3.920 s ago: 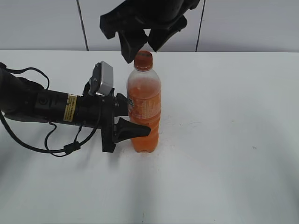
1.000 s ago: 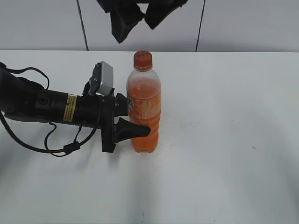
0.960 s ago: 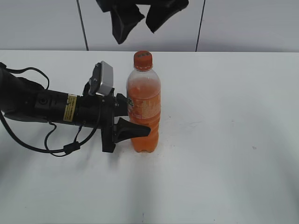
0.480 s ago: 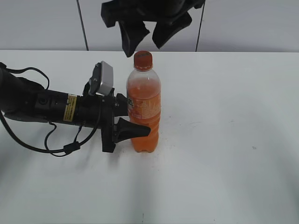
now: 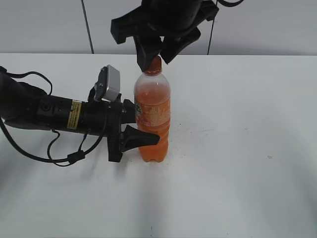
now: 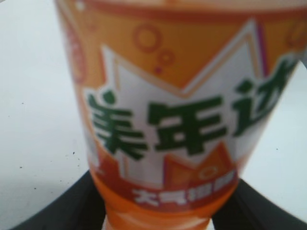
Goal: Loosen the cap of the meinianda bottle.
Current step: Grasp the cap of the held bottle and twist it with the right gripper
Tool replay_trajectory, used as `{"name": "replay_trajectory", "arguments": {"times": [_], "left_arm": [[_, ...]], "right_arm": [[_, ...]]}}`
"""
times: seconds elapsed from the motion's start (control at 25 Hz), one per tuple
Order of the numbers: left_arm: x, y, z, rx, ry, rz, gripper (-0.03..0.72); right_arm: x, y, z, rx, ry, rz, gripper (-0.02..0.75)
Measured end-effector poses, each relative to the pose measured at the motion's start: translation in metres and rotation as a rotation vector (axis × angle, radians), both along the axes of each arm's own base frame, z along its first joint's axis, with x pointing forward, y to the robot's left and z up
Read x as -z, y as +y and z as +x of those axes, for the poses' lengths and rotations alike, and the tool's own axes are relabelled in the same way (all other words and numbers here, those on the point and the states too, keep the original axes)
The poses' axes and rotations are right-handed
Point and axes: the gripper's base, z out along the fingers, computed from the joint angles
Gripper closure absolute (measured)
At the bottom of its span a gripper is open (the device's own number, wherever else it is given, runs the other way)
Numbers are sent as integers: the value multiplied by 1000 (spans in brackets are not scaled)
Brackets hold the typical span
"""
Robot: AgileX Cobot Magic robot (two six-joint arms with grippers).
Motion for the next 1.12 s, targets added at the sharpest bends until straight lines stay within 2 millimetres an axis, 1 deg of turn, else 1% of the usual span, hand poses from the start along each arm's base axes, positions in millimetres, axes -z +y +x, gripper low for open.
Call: {"name": "replay_trajectory", "arguments": {"times": [0.08, 0.2, 0.32, 0.4, 0.48, 0.56, 0.64, 0.72, 0.84, 0.96, 1.04, 1.12], "left_arm": [[0, 0, 0, 0, 0, 0, 305], [0, 0, 0, 0, 0, 0, 305], [0, 0, 0, 1, 0, 0, 305], [0, 0, 0, 1, 0, 0, 305], [0, 0, 0, 2, 0, 0, 305], [0, 0, 0, 2, 0, 0, 305], [0, 0, 0, -6, 4, -2, 305], [0, 0, 1, -8, 5, -1, 305], [0, 0, 1, -10, 5, -1, 305], [0, 0, 1, -9, 5, -1, 305], [0, 0, 1, -9, 5, -1, 305], [0, 0, 0, -4, 3, 0, 305]], "right_arm": [[0, 0, 0, -23, -3, -2, 470], [0, 1, 0, -93, -22, -20, 477], [0, 1, 0, -208, -53, -52, 477], [0, 1, -1, -349, -92, -93, 477], [0, 1, 0, -527, -144, -144, 477], [-1, 1, -1, -741, -209, -206, 485], [-3, 1, 0, -913, -270, -259, 547], [-3, 1, 0, -1047, -308, -300, 577], [-3, 1, 0, -1117, -329, -321, 586], [-4, 0, 0, -1131, -336, -325, 586], [-4, 0, -1, -1127, -336, -320, 585], [-6, 0, -3, -1084, -322, -299, 575]]}}
